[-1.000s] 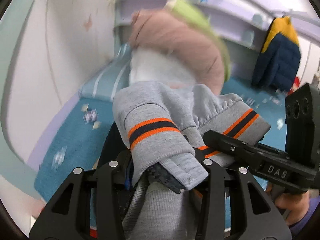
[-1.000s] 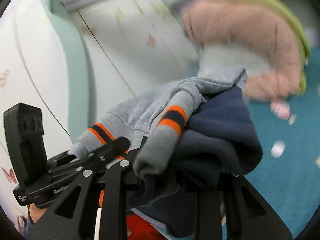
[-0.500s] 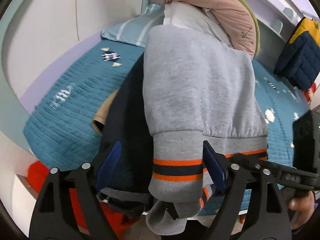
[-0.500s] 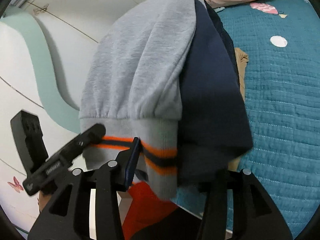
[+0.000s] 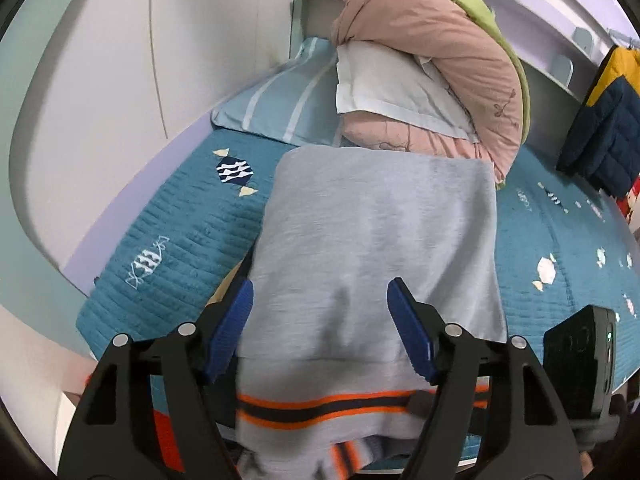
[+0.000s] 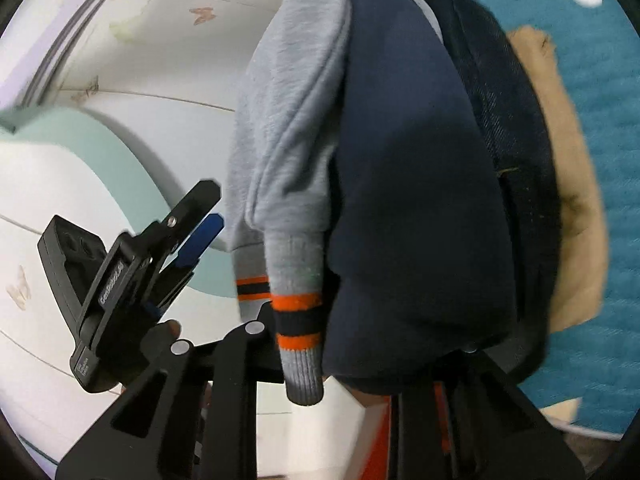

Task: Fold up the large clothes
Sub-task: 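Carry the folded jacket with both grippers toward the clothes stack, then lower the jacket onto the clothes stack and open both grippers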

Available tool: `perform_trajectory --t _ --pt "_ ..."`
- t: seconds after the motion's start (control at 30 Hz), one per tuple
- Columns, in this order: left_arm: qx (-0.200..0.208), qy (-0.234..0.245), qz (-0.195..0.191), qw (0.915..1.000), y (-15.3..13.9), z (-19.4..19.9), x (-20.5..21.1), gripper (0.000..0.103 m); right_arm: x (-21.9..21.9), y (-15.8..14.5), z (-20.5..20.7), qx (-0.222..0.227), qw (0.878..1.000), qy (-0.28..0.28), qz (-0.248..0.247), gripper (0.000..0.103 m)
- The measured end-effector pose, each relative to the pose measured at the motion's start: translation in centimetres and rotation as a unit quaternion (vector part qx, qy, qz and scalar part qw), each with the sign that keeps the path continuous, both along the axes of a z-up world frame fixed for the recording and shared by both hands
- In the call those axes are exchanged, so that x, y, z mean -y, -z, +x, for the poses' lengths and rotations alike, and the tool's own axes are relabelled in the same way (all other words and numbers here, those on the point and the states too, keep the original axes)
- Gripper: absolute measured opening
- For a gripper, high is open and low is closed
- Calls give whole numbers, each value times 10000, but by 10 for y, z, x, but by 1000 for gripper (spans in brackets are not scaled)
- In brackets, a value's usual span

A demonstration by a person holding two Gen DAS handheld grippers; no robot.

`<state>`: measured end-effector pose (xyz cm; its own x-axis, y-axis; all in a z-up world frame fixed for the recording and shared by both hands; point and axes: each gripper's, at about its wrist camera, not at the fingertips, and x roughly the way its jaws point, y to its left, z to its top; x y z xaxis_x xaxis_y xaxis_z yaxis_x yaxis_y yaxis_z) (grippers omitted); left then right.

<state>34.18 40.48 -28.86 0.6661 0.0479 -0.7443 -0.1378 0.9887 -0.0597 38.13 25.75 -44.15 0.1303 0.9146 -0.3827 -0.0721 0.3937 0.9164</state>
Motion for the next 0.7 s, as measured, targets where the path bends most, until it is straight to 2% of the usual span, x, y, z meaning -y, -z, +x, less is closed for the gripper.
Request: perform_trajectory --t 0.07,0.1,0.17,0.27,0.3,0.47,0.53,0.63,0.7 --pt "-72 -7 57 10000 0 1 1 71 2 18 3 -383 9990 71 209 22" --pt "-115 -36 64 9999 3 -1 1 71 11 20 3 -349 9993 42 111 22" --pt "-290 -127 115 9994 13 -4 4 72 19 18 1 108 9991 -87 -413 25" --pt "-343 -182 190 9991 25 -14 11 72 31 14 0 272 9963 -148 -802 36" --pt "-313 -191 103 9993 26 -18 14 72 38 10 0 348 9949 -179 -930 37" --pt "60 -156 -200 9997 13 -38 30 72 65 -26 6 1112 9832 -432 -1382 37" --pt "122 -83 -247 9996 8 -38 36 75 79 -46 10 1652 9713 -363 -1671 37" --pt "-49 -50 -460 9989 17 -28 39 78 84 -77 30 2303 9559 -242 -1806 31" --pt "-271 -219 -578 9977 33 -21 35 78 80 -94 42 2524 9522 -243 -1706 29"
